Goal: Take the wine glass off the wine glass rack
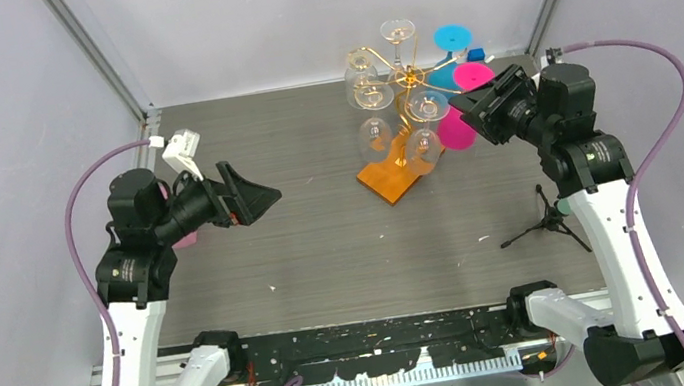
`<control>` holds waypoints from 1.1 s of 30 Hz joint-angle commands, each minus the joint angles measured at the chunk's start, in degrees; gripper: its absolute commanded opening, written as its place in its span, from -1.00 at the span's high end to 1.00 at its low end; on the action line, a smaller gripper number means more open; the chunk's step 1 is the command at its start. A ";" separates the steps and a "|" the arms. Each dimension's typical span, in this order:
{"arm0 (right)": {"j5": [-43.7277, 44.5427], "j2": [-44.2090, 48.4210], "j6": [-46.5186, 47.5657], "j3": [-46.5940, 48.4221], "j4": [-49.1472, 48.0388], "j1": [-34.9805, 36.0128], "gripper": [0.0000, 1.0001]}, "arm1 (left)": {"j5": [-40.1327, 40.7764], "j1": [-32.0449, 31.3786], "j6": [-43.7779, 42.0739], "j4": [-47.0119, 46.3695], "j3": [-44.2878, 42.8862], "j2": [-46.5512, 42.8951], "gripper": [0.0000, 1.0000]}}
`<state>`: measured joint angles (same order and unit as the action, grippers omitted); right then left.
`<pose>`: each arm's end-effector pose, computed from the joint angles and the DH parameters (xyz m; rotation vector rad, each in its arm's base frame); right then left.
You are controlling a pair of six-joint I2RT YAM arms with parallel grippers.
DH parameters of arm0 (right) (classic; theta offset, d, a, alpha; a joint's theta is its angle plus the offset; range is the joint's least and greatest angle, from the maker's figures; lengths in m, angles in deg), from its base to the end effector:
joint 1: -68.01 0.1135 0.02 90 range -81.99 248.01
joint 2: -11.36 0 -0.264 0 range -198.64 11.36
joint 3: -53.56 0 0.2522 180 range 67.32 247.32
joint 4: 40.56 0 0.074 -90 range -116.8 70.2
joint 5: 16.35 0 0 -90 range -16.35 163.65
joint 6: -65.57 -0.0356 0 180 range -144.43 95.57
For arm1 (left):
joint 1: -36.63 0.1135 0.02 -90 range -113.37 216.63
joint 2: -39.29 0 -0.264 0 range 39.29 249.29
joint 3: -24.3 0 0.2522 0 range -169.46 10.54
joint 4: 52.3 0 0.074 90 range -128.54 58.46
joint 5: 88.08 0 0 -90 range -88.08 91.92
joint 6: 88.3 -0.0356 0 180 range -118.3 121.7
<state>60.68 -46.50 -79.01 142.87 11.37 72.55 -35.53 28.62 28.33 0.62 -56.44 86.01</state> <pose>0.1953 0.0235 0.4306 0.7103 1.8988 0.8918 0.1404 -0.0416 0.4137 0.1473 1.9566 -1.0228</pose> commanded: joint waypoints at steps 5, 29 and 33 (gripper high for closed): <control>-2.93 -2.06 -7.79 -2.55 -11.79 1.14 -0.01 | 3.57 -0.60 -1.00 -1.63 -0.80 -0.43 -0.99; -4.47 -4.48 -11.28 -5.80 -17.24 2.12 0.88 | 9.14 -0.61 -2.95 0.92 -1.32 0.15 -0.99; -3.44 -3.48 -11.56 -5.60 -16.79 2.14 0.99 | 9.73 -0.62 -3.28 1.35 -1.31 -0.03 -0.99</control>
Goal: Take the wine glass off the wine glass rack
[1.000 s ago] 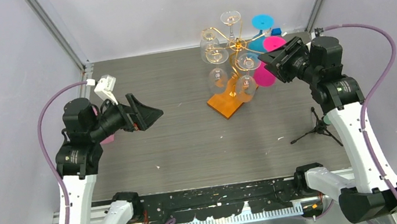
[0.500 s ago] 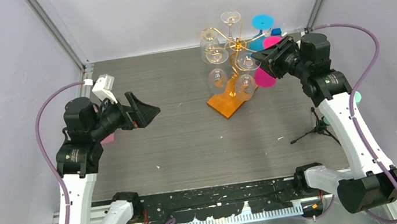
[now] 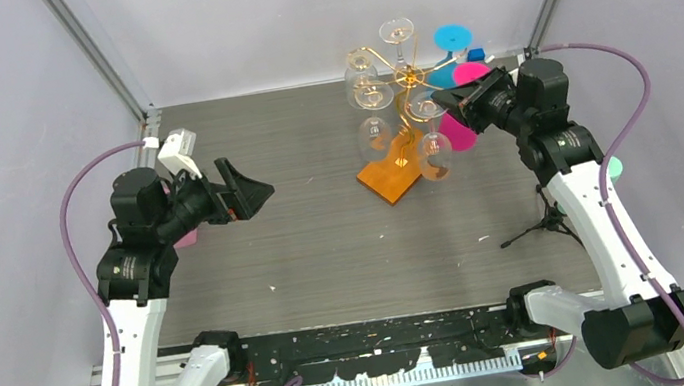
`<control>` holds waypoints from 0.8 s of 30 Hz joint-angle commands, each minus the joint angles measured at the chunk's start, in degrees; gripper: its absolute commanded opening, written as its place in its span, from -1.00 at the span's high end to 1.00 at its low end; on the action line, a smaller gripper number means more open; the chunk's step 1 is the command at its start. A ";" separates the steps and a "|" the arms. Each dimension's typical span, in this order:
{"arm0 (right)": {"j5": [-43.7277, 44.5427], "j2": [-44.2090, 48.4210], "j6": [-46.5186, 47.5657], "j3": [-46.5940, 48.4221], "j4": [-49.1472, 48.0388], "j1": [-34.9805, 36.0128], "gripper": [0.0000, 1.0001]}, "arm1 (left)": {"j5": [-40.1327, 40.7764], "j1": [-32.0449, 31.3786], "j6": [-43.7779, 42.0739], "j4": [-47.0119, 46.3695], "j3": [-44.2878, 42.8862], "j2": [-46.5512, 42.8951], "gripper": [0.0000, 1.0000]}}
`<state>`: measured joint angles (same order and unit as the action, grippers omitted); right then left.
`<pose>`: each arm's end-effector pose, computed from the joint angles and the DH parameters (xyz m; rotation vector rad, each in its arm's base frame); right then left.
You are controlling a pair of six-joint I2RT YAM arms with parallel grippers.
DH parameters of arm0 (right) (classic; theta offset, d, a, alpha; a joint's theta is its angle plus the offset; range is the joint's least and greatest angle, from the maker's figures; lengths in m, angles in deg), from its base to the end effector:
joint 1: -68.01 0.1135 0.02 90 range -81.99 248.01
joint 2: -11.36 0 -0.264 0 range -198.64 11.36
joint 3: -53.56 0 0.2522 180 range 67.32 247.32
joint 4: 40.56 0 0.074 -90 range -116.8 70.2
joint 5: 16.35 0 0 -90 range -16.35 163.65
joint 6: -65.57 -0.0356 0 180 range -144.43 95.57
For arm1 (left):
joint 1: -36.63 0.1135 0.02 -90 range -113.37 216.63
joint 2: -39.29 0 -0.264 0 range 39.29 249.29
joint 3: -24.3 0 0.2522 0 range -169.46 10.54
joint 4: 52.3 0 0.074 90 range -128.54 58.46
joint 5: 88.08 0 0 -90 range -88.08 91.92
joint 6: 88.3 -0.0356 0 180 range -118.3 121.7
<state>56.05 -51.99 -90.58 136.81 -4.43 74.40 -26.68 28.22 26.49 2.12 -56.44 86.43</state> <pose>0.2397 0.0377 0.4051 0.7926 1.8445 1.1342 0.1448 -0.0386 0.4092 0.0617 1.9847 -0.8630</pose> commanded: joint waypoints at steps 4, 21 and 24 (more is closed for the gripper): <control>1.47 3.23 -0.91 0.54 -1.62 0.25 0.99 | 1.74 -0.21 -1.81 0.50 -1.53 -0.56 -0.99; -4.40 4.82 -2.18 -0.18 -5.10 1.09 0.99 | 3.10 -0.21 -1.94 0.81 -1.62 -0.64 -0.99; -4.31 3.84 -1.25 0.23 -6.91 2.47 0.99 | 3.35 -0.21 -1.95 1.02 -1.76 -0.72 -0.99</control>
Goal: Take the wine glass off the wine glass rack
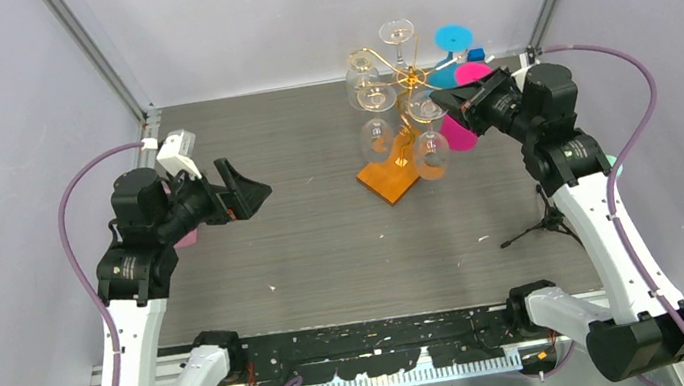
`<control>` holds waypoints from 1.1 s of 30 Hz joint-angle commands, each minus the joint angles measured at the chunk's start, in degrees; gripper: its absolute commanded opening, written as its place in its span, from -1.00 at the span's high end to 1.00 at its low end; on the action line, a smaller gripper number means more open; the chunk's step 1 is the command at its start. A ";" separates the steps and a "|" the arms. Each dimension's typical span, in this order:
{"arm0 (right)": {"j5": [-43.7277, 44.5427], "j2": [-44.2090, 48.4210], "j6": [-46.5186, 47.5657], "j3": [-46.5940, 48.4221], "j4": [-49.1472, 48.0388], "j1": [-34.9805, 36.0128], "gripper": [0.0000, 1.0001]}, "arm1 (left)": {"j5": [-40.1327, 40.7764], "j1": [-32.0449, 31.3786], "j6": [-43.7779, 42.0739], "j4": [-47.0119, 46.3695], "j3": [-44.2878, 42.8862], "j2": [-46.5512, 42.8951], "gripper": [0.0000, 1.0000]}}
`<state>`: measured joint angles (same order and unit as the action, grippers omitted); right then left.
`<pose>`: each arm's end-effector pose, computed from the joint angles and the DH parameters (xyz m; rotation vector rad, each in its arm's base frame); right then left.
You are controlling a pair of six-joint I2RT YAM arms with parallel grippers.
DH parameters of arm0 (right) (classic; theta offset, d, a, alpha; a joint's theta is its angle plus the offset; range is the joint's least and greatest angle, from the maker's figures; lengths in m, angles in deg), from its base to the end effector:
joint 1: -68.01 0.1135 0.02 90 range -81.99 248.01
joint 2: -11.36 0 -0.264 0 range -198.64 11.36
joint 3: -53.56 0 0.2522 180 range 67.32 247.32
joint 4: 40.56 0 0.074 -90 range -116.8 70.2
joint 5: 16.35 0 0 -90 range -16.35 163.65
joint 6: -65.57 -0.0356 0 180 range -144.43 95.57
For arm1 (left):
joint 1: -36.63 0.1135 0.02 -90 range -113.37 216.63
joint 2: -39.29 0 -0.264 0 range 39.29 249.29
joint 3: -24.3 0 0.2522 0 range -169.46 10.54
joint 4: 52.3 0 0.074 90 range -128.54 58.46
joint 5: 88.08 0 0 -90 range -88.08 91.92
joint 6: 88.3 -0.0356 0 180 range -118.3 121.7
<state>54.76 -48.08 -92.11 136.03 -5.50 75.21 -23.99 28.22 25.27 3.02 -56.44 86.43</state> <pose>0.2200 0.0394 0.4170 0.7460 1.7947 1.2021 0.1451 -0.0372 0.4073 0.0448 1.9959 -0.8047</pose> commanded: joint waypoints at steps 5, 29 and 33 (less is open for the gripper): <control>-2.46 -2.70 2.09 2.13 -8.89 4.42 0.99 | 1.07 -0.21 -0.96 0.43 -1.84 -0.74 -0.99; 21.00 -3.62 6.13 3.72 -9.32 8.00 0.99 | 2.42 -0.21 -1.69 1.13 -1.75 -0.73 -0.99; 24.77 -2.02 4.92 3.08 -7.89 8.00 0.99 | 2.54 -0.21 -1.69 1.10 -1.80 -0.65 -0.99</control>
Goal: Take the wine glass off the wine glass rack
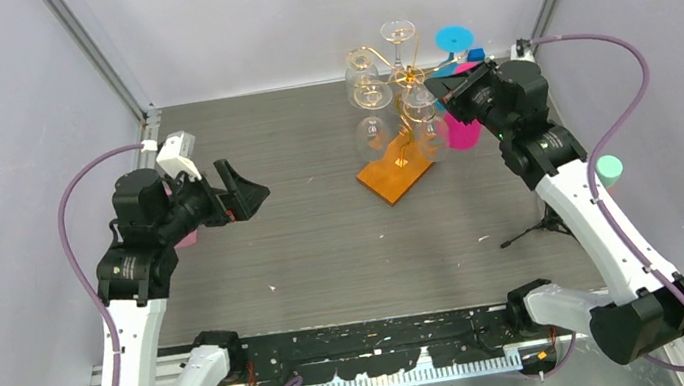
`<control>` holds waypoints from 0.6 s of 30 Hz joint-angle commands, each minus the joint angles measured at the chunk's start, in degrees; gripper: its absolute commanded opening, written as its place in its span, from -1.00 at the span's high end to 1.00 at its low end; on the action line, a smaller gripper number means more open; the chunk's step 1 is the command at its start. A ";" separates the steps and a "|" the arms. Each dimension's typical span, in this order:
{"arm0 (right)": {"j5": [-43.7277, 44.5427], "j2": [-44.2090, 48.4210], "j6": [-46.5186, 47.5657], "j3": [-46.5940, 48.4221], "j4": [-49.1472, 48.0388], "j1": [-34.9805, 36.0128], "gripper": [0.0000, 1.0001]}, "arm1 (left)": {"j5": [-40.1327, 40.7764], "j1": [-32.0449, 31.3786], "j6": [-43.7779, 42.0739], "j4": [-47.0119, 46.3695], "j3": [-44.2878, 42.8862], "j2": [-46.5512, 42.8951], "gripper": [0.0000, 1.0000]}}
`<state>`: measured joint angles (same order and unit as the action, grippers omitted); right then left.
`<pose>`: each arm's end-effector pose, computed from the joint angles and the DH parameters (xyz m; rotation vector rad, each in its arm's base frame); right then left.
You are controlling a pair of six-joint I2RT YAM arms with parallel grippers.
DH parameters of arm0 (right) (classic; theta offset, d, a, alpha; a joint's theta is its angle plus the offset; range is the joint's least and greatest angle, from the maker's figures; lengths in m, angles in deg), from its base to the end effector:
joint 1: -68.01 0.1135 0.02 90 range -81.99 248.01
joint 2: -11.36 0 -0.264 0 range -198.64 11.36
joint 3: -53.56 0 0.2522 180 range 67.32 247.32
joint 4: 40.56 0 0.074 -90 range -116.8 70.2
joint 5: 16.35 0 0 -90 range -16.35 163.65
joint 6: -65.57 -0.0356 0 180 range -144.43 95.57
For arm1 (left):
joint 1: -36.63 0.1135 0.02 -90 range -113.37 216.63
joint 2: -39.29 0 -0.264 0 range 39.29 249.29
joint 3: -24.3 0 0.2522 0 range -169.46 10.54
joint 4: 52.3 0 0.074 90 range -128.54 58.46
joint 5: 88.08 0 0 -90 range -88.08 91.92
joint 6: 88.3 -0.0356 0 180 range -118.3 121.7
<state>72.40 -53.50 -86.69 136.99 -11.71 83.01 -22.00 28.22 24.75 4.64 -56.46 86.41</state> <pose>0.2459 0.0667 0.4133 0.7300 1.7108 0.9854 0.1445 -0.0360 0.4045 0.0217 2.0211 -0.7654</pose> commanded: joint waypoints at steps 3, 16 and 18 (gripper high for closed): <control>9.09 4.47 -1.54 1.87 -1.03 0.18 0.99 | 0.63 -0.21 -1.08 -0.55 -1.76 -0.68 -0.99; 9.16 12.15 -5.47 0.27 2.85 0.19 0.99 | 0.38 -0.21 0.86 -2.47 -0.82 -0.76 -0.99; 8.75 13.15 -5.65 -0.05 4.72 0.20 0.99 | -0.16 -0.21 1.92 -3.09 -0.49 -0.66 -0.99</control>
<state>80.40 -42.98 -90.79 136.60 -6.62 83.01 -21.65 28.22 25.29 4.53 -56.50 86.41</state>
